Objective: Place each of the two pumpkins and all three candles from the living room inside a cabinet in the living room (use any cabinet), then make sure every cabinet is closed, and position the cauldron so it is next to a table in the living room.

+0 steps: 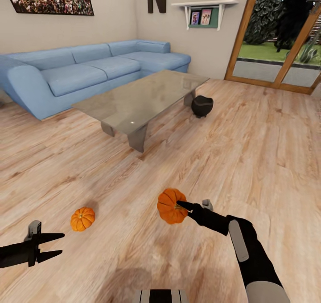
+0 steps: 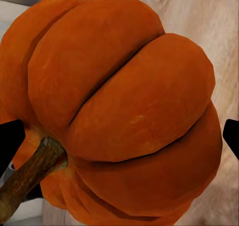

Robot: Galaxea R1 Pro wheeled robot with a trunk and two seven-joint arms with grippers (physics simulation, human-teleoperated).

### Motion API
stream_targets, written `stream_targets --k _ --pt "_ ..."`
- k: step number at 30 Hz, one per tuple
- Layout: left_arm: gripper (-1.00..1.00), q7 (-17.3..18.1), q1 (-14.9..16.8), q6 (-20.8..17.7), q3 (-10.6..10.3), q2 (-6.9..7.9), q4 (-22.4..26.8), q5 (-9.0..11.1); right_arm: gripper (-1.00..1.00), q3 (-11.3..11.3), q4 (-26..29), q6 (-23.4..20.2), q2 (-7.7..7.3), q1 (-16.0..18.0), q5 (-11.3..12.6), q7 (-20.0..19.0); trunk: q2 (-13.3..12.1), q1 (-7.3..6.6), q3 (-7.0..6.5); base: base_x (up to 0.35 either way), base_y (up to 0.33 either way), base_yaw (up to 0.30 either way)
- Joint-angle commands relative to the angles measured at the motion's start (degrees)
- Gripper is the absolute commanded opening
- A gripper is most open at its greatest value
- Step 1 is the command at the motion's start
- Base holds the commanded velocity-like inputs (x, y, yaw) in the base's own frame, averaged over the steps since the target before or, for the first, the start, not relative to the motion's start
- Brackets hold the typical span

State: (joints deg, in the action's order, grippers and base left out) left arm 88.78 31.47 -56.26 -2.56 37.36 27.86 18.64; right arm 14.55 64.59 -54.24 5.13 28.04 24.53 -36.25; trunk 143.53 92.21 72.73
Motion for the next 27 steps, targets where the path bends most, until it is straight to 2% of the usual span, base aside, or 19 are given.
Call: stream_targets --k 1,17,23,26,27 --pt "1.0 0.0 0.0 0.0 0.0 0.0 0.0 0.0 -1.0 -0.2 0.3 0.1 0.07 0.0 0.1 0.4 0.0 -0.02 -0.23 0.0 0.0 0.0" --pt "1.0 0.1 0.0 0.1 0.4 0.08 -0.3 0.2 -1.0 -1.2 0.6 0.3 0.15 -0.1 0.2 0.7 0.0 -0.05 -0.45 0.0 0.001 0.0" --pt "1.0 -0.1 0.0 0.1 0.5 0.37 -0.4 0.2 -1.0 -1.5 0.5 0.4 0.22 -0.1 -0.1 1.1 0.0 -0.05 -0.45 0.101 0.073 0.0" --pt "1.0 -0.2 0.0 0.3 0.5 0.36 -0.4 0.3 -1.0 -4.7 0.7 0.5 0.23 -0.1 -0.4 1.3 0.0 -0.05 -0.45 0.013 0.006 0.135" --pt "1.0 -0.5 0.0 0.3 0.6 0.36 -0.4 0.3 -1.0 -5.1 0.7 0.5 0.23 -0.1 -0.4 1.3 0.0 -0.05 -0.45 0.004 0.002 0.241"
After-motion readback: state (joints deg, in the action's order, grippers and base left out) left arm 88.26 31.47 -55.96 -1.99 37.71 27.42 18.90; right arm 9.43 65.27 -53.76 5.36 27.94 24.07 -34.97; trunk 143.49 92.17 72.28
